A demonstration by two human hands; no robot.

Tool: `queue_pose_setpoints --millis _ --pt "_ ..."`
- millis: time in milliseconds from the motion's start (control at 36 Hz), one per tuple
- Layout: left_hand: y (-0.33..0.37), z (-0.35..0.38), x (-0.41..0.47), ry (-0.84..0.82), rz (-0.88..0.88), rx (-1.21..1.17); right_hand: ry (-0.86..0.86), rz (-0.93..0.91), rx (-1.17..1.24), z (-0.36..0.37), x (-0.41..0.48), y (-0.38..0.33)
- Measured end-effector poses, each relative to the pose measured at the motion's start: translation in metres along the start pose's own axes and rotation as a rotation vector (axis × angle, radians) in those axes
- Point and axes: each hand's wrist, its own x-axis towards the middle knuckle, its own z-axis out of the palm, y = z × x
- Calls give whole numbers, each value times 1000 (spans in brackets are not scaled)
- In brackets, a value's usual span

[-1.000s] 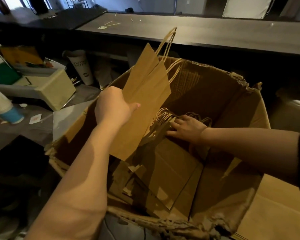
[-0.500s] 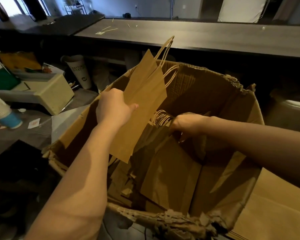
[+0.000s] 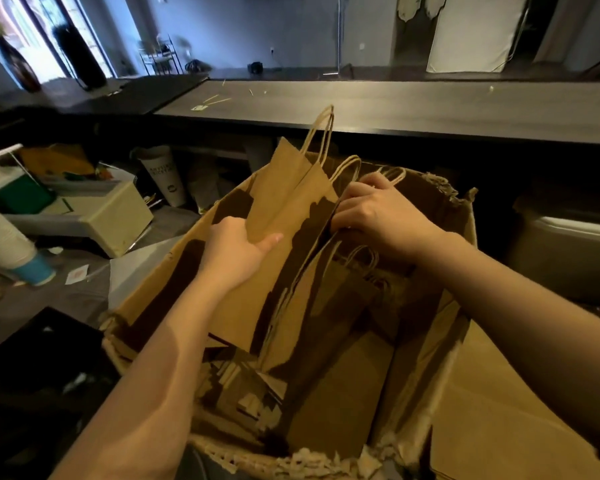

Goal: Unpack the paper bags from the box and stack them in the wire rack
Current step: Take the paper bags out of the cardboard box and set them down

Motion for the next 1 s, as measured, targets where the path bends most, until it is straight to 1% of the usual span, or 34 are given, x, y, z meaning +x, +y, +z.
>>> queue_pose_setpoints --millis 83,167,222,333,389,472,556,667,750,833,1000 --pt "16 -4 -9 50 98 -13 156 23 11 -13 -6 -1" --pt "37 -11 -18 80 180 83 299 50 -24 -29 -12 1" --pt "49 -16 -22 71 246 114 381 86 -24 -41 -17 5" --pt "79 -25 -32 39 431 135 568 148 -50 -64 -29 15" --pt "95 -29 -35 42 486 157 670 174 -54 -74 -37 22" --pt "124 -31 -41 40 561 127 816 224 -79 -92 -50 34" --pt "156 -30 -47 0 582 83 926 277 -111 -107 -64 46" --pt "199 -17 -54 -143 509 -159 1036 320 -144 -130 -89 61" --pt "218 4 -57 -226 453 -342 1038 345 -203 -142 -112 71" --pt "229 34 -63 -293 415 -411 980 360 -260 -147 -138 80" --pt "240 101 -86 -475 287 -592 703 403 -256 -142 -192 87"
